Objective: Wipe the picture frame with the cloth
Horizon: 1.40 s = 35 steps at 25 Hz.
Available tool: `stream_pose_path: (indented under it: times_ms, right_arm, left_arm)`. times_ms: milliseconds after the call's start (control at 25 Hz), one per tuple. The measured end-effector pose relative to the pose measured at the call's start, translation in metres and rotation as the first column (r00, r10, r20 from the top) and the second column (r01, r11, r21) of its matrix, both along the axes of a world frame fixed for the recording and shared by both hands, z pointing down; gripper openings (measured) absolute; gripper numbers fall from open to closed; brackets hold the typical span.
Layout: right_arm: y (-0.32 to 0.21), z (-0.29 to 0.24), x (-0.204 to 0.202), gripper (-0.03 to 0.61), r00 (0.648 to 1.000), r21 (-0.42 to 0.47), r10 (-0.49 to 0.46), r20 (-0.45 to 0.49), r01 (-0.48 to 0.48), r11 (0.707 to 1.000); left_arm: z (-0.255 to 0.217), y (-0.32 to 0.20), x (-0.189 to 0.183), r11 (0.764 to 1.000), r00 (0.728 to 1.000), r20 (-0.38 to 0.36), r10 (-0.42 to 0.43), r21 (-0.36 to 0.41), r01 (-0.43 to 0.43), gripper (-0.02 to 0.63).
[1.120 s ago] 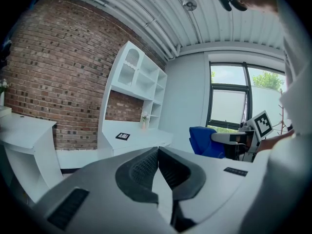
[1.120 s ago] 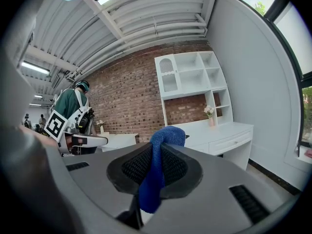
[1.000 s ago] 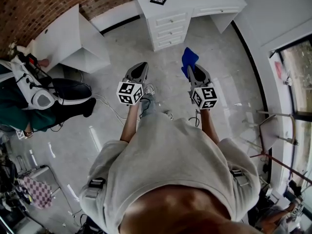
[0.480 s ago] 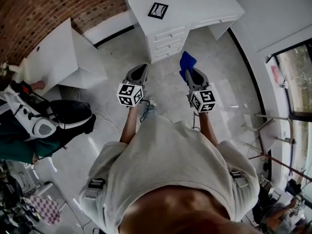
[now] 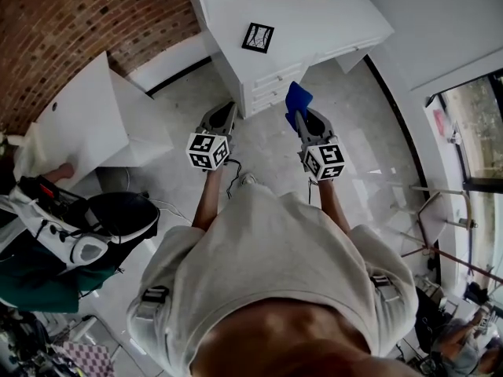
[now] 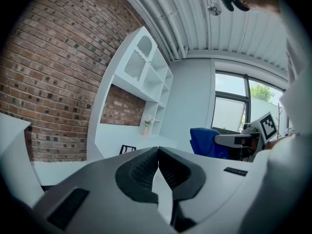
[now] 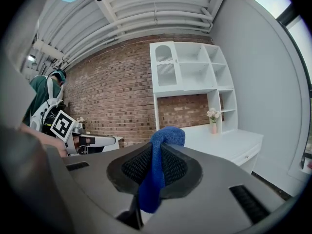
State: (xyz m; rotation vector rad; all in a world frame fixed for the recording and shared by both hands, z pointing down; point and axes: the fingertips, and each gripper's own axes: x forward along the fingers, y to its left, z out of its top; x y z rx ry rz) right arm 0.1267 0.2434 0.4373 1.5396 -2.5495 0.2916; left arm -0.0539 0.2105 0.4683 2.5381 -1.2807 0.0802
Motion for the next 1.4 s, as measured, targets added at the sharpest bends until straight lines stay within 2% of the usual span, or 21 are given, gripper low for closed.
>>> stream_pose_path:
  times_ms: [360, 600, 1040, 1400]
  right_arm:
    - [-0.061, 0.004, -0.036, 0.061, 0.999, 0.001, 0.039, -0.002, -0.039, 0.999]
    - [-0.073, 0.012, -0.054, 0.061, 1.000, -0.008, 0.024, -0.013, -0.024, 1.000]
    - [-0.095, 0.028, -0.041, 0.061, 1.000, -0.031, 0.023, -0.003, -0.023, 0.999]
    - [-0.168, 0.038, -0.026, 0.061, 0.999, -0.026, -0.014, 0.029, 0.014, 1.000]
  left_arm:
    - [0.002, -0.065, -0.032, 0.999, 0.999, 0.001, 0.043, 0.011, -0.043, 0.017]
    - [0.008, -0.080, -0.033, 0.998, 0.998, -0.006, 0.067, 0.007, -0.067, 0.017]
    - [0.020, -0.100, -0.021, 0.997, 0.997, 0.014, 0.078, -0.009, -0.078, 0.017]
    - [0.027, -0.169, -0.026, 1.000, 0.999, 0.032, -0.003, -0.015, 0.003, 0.017]
